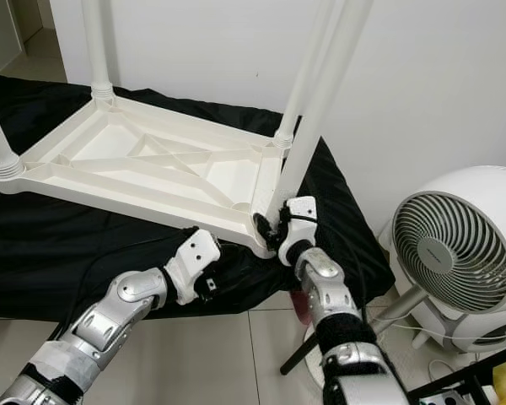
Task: Building children table
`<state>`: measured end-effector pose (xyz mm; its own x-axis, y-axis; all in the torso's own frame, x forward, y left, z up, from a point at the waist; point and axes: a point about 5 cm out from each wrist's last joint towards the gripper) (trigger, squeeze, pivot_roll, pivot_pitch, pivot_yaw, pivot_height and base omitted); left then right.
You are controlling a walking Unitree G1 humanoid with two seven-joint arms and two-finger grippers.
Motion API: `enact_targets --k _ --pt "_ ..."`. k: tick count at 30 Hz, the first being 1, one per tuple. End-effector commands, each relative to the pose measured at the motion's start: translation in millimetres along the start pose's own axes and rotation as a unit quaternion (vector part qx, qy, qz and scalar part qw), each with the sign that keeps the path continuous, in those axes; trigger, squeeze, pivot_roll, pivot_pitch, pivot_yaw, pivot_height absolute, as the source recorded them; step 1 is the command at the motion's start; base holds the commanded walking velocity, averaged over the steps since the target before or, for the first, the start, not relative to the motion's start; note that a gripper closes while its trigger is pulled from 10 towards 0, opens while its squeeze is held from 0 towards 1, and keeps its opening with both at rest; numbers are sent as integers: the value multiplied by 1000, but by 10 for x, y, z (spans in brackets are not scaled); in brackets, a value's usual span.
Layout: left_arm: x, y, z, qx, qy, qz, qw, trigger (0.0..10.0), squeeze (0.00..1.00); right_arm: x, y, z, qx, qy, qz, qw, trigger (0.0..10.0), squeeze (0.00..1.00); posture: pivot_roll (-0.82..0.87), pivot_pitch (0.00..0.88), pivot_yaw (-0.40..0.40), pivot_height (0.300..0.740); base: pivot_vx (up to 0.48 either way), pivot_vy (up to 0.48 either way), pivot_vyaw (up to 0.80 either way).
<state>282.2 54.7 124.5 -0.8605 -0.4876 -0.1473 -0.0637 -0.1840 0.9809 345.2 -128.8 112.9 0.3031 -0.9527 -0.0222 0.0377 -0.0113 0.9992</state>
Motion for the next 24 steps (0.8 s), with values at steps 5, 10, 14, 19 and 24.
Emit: enact_targets --k 5,10,14,19,24 --pt "71 10 -12 -5 -41 -4 999 10000 0 -112 -198 148 -32 -130 -60 989 10000 0 87 0 -156 740 0 0 0" --pt "50 17 -2 -6 -40 -6 999 10000 0 -316 -218 221 -38 -163 -91 982 10000 0 85 0 -155 740 0 0 0" --pt "46 13 3 -7 -40 -6 999 10000 0 -333 -172 219 -33 -152 -82 984 10000 0 84 0 -153 740 0 0 0" --pt "27 23 4 -7 -38 -6 999 10000 0 -311 -83 238 -11 -143 -80 986 10000 1000 86 0 -158 740 0 0 0" --pt "9 36 7 -5 -33 -7 999 10000 0 -274 23 276 31 -89 -77 993 10000 1000 86 0 -160 740 0 0 0"
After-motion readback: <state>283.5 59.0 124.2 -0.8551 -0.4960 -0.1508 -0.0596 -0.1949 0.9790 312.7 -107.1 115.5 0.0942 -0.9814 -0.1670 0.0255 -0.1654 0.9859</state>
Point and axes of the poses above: a point about 5 cm out from each wrist's last joint towards the gripper, its own z axis pointing back from the gripper into the wrist, its own y axis along the axis of the wrist's last joint, x = y × z, and after that the axes turned 5 degrees about z, right-handed
